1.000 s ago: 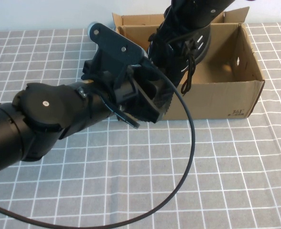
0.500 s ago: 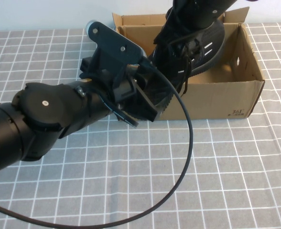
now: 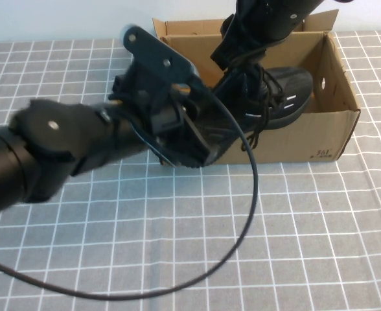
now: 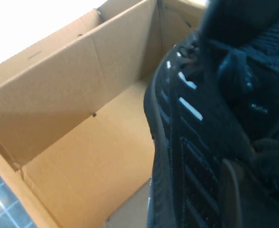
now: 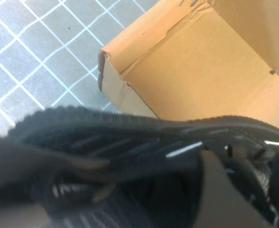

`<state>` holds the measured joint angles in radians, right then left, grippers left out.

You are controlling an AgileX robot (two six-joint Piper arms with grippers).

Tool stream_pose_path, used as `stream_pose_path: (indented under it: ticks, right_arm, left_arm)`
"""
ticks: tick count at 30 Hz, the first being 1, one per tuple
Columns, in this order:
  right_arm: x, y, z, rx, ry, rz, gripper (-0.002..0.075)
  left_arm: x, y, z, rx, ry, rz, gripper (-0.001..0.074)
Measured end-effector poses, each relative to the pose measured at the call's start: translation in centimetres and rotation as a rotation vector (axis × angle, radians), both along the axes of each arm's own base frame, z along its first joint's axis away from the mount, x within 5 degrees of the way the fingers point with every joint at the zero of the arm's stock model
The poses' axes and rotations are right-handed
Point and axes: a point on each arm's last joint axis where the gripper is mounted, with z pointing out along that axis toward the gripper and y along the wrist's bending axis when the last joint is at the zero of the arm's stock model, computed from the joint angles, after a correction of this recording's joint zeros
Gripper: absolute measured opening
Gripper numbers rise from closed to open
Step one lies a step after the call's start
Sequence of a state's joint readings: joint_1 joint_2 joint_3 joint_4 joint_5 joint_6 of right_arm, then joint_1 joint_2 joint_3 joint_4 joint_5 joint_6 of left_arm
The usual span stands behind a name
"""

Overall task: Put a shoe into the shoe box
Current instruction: Hand over the shoe, then place the shoe in the shoe box

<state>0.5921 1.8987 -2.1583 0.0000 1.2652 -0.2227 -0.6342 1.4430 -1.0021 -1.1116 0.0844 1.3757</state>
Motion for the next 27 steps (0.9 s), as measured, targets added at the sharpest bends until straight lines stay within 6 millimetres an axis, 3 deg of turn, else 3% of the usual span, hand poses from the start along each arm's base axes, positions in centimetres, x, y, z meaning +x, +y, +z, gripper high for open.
stream_pose_path:
  ticks: [2, 6, 9, 13, 17, 22, 27]
  right_arm:
    - [-0.1, -0.2, 0.2, -0.009, -0.013, -0.006, 0.026]
    - [-0.5, -0.9, 1.3, -0.023, -0.054, -0.021, 0.0262]
    - [-1.4, -1.6, 2.7, -0.008, -0.086, -0.028, 0.0213]
    - [-2.6, -2.4, 4.5, 0.024, -0.12, -0.037, 0.0089]
    - [-3.9, -3.3, 6.1, 0.055, -0.154, -0.045, 0.0004]
    - [-5.5, -4.4, 6.9, 0.06, -0.16, -0.046, -0.0013]
    - [-6.5, -5.1, 6.7, 0.051, -0.143, -0.048, -0.0015]
  left_arm:
    - [0.5, 0.5, 0.5, -0.01, 0.008, -0.009, 0.0016]
    - [1.7, 1.7, 1.7, 0.004, -0.017, -0.024, 0.0016]
    - [3.0, 2.7, 2.9, 0.02, -0.057, -0.031, 0.0016]
    - [5.6, 3.0, 3.9, 0.026, -0.062, -0.074, 0.0015]
    - [9.0, 2.4, 3.6, 0.048, -0.039, -0.162, 0.0015]
    - [13.2, 1.7, 3.4, 0.055, -0.016, -0.275, 0.0015]
    - [17.3, 1.2, 1.8, 0.05, 0.003, -0.337, 0.0015]
